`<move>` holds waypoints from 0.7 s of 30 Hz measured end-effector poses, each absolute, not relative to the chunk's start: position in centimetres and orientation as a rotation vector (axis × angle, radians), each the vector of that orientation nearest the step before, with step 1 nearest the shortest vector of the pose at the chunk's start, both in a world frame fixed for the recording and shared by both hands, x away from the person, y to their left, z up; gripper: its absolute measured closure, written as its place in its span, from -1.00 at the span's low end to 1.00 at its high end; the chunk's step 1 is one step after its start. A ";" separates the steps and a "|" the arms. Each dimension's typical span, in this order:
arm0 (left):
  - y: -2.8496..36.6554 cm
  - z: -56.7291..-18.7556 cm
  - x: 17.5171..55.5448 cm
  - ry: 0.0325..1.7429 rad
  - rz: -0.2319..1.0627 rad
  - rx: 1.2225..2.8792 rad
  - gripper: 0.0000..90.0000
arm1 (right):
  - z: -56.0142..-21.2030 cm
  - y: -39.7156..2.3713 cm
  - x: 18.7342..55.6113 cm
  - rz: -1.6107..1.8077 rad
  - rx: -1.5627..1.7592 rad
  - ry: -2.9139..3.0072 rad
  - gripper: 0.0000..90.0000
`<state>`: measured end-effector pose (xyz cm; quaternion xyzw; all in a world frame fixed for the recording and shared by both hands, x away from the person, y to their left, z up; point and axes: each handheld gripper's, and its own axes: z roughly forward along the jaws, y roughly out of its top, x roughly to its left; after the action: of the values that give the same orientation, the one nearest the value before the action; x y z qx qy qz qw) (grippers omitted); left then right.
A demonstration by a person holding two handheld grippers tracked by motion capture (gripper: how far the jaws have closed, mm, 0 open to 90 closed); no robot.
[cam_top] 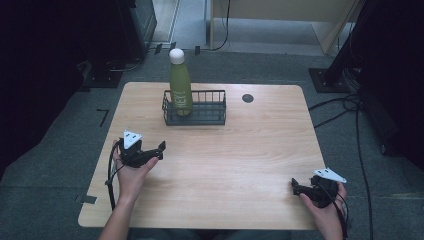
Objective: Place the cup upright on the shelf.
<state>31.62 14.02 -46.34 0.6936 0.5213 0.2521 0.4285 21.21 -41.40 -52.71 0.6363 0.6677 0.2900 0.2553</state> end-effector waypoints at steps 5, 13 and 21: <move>14.8 -47.3 30.4 1.321 0.640 1.754 -1.00 | -52.7 -41.4 21.2 0.787 1.727 1.813 -1.00; 16.4 -48.9 28.3 1.376 0.636 1.777 -1.00 | -52.7 -41.4 21.2 0.786 1.726 1.814 -1.00; 17.8 -50.1 27.0 1.440 0.640 1.791 -1.00 | -52.7 -41.4 21.2 0.786 1.726 1.814 -1.00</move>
<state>26.97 17.84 -50.12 0.6979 0.5609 0.2494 0.3690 21.21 -41.41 -52.71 0.6359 0.6682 0.2894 0.2556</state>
